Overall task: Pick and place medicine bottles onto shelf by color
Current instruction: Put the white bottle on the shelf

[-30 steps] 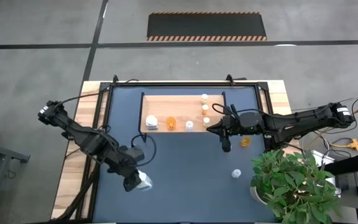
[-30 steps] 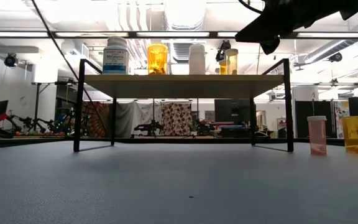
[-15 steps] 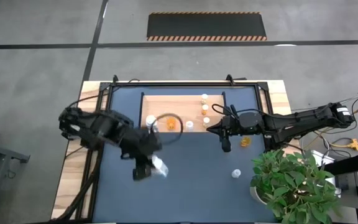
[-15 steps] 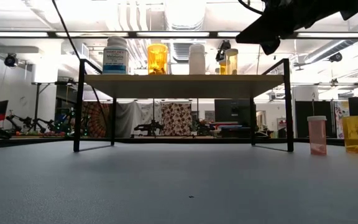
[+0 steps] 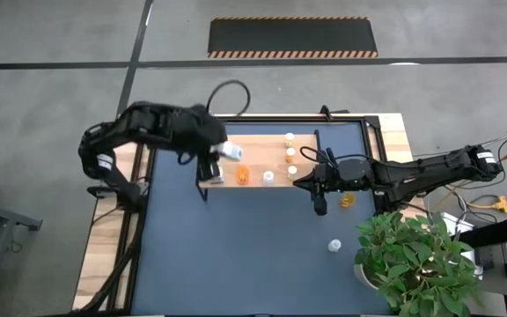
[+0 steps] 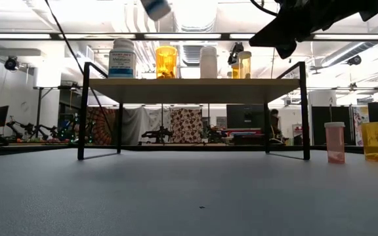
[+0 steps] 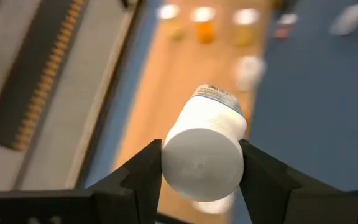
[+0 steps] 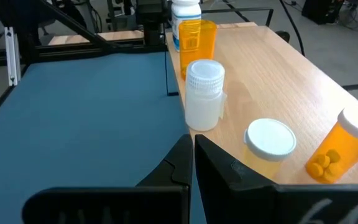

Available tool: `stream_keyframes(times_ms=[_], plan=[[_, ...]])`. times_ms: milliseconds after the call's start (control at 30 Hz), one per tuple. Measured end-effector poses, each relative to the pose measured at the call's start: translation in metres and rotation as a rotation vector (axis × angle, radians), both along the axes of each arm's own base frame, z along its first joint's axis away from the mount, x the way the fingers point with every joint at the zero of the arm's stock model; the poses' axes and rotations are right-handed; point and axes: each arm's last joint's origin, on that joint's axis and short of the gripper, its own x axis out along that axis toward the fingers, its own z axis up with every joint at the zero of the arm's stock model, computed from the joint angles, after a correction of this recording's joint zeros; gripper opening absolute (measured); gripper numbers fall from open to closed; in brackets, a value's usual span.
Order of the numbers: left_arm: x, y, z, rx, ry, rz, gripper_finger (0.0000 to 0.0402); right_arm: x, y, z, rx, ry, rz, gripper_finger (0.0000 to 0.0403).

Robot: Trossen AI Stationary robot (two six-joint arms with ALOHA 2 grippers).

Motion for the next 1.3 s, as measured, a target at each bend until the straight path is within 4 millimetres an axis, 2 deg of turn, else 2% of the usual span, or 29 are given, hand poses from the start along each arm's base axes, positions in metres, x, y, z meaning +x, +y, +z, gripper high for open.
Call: stream_keyframes(times_ms=[167,300,467,633,833,1100,1300], plan=[[0.002,0.031,-0.009,0.054,0.077,0.042,0.0158,0.000,0.000,0.000,0.000,0.000,0.000,0.0009],[0.008,0.049,-0.030,0.042,0.178,0.065,0.0158,0.000,0.000,0.000,0.000,0.000,0.000,0.0009],[0.014,0.062,-0.058,-0.001,0.298,0.066,0.0158,0.000,0.000,0.000,0.000,0.000,0.000,0.0009],[0.017,0.065,-0.084,-0.028,0.408,0.042,0.0158,0.000,0.000,0.000,-0.001,0.000,0.000,0.0009],[0.019,0.066,-0.105,-0.049,0.488,0.043,0.0161,0.000,0.000,0.000,-0.001,0.000,0.000,0.0009],[0.022,0.067,-0.109,-0.070,0.445,0.099,0.0171,0.000,0.000,0.000,-0.001,0.000,-0.001,0.0009],[0.023,0.066,-0.110,-0.153,0.413,0.144,0.0173,0.000,0.000,0.000,0.000,0.000,0.000,0.0009]])
